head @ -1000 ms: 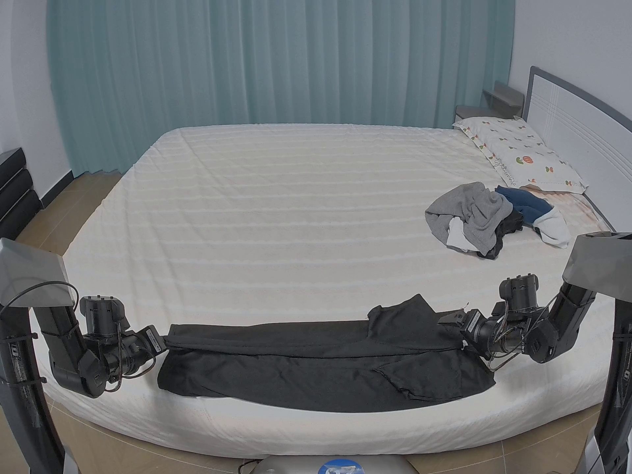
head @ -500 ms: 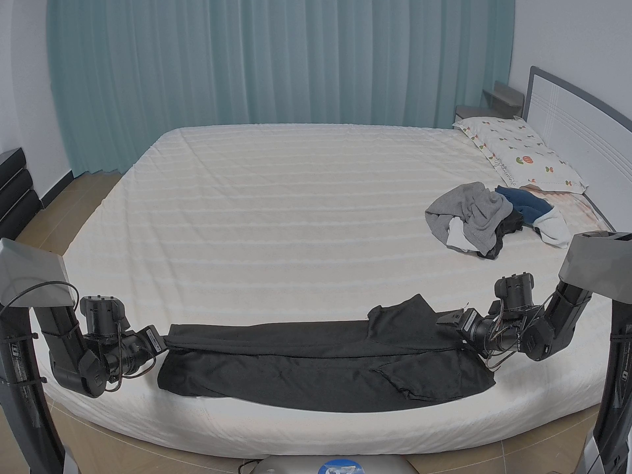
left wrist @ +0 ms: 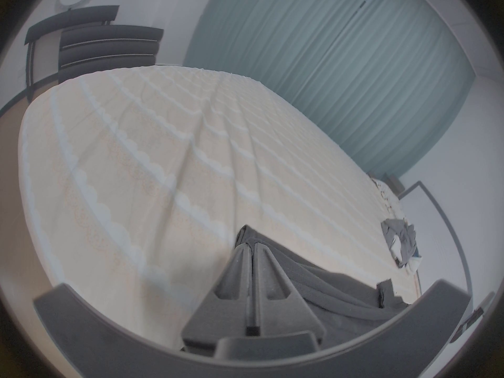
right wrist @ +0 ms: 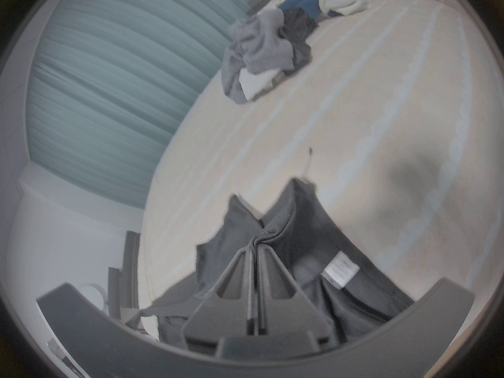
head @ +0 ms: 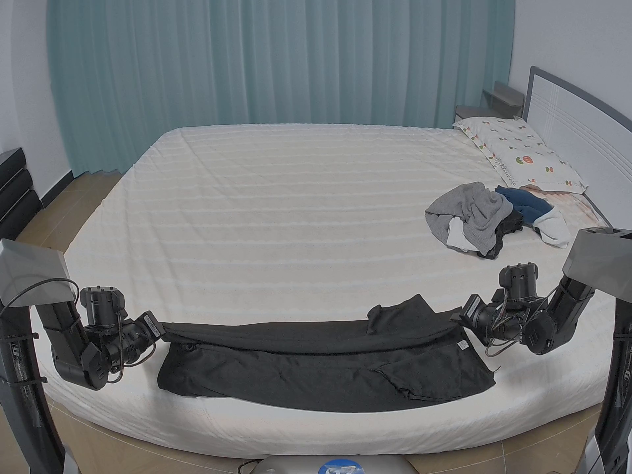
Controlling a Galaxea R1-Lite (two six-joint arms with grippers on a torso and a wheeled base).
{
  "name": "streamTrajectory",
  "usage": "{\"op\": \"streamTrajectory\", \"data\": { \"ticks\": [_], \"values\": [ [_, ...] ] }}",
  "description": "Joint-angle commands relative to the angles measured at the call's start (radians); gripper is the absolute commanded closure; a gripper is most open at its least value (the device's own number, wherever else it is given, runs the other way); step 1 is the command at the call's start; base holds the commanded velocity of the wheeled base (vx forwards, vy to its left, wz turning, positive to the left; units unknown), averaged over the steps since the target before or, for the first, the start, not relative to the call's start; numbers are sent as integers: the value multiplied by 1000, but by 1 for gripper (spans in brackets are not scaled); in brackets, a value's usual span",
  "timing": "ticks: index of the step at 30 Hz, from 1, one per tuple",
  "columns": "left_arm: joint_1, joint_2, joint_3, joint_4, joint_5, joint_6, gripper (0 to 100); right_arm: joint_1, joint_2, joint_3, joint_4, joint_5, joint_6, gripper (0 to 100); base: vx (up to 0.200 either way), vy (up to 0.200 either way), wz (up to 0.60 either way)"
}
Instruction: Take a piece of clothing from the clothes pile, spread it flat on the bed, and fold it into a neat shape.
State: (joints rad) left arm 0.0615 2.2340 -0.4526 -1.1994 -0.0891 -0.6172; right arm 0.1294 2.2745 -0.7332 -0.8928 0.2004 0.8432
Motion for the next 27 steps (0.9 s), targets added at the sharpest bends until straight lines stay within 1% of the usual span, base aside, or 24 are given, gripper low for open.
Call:
{"op": "streamTrajectory", "data": {
  "ticks": [1,2,3,7,10,13,14,15,16,17,19,21,22,27],
  "values": [
    [1,-5,-38,-3,9,-39,100,-14,-29,-11,-57,-3,39,100,0,0,0],
    [1,-5,-38,-3,9,-39,100,-14,-29,-11,-57,-3,39,100,0,0,0],
    [1,-2,-64,-5,26,-68,100,-28,-27,3,-133,-10,68,100,0,0,0],
    [4,3,-83,-6,28,-93,100,-36,-30,21,-155,-10,65,100,0,0,0],
    [4,12,-69,-34,26,-93,100,-36,-29,44,-150,-3,48,100,0,0,0],
    [6,19,-34,-65,23,-78,100,-37,-30,72,-141,1,7,100,0,0,0],
    [12,26,-6,-85,22,-38,100,-39,-27,101,-141,1,-52,100,0,0,0],
    [17,30,14,-94,20,2,100,-40,-27,113,-140,1,-85,100,0,0,0],
    [17,30,14,-94,20,2,100,-40,-27,113,-140,1,-85,100,0,0,0],
    [24,45,51,-103,17,86,100,-40,-24,130,-140,1,-124,100,0,0,0],
    [26,59,78,-111,16,146,100,-34,-20,141,-138,1,-138,100,0,0,0],
    [26,72,94,-112,17,179,100,-28,-13,146,-133,1,-150,100,0,0,0],
    [26,72,94,-112,17,179,100,-28,-13,146,-133,1,-150,100,0,0,0],
    [12,79,103,-114,26,191,100,-30,16,153,-104,-7,-220,100,0,0,0]
  ]
}}
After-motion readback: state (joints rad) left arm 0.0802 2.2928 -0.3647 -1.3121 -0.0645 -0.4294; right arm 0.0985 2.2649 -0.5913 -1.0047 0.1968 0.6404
